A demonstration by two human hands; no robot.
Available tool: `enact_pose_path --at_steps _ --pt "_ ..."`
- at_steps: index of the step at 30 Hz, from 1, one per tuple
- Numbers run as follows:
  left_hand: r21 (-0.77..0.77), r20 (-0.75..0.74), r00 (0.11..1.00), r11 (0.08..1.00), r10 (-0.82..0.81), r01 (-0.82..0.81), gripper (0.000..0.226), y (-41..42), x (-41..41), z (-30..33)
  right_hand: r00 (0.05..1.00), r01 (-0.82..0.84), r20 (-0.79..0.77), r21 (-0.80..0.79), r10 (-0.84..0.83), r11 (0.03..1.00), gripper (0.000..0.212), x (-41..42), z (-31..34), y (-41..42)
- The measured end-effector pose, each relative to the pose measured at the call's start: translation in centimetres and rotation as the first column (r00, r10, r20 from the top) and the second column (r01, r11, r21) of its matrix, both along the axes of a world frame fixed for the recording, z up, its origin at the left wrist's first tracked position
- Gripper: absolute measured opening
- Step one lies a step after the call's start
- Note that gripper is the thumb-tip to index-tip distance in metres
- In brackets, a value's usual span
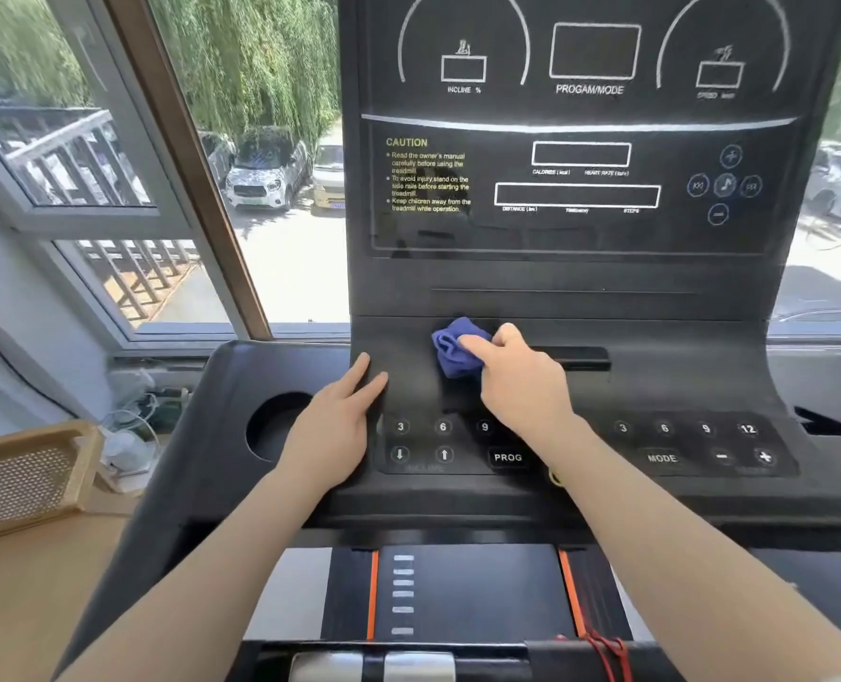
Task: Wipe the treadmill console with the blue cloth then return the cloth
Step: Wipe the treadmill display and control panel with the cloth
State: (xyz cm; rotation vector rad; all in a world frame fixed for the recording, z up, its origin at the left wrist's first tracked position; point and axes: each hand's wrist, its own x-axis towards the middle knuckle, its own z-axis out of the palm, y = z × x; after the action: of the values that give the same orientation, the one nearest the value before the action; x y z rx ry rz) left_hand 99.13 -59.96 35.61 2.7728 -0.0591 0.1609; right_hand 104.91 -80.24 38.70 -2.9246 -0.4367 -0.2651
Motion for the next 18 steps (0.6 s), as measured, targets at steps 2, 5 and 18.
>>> enact_pose_path --at_steps 2,5,18 --pt "-0.016 0.011 1.0 1.0 -0.022 0.023 0.047 0.3 -0.1 -0.2 0.993 0.117 -0.006 0.042 -0.117 0.992 0.042 -0.3 -0.3 0.3" --pt "0.007 0.036 0.999 0.999 -0.037 0.036 0.047 0.4 -0.1 -0.6 0.995 0.068 -0.082 0.065 -0.062 0.996 0.04 -2.5 -0.9 2.9" --pt "0.017 0.031 0.999 1.0 -0.017 0.017 0.054 0.0 -0.3 -0.4 0.957 0.287 -0.031 -0.033 -0.288 0.957 0.044 -2.0 -1.0 1.0"
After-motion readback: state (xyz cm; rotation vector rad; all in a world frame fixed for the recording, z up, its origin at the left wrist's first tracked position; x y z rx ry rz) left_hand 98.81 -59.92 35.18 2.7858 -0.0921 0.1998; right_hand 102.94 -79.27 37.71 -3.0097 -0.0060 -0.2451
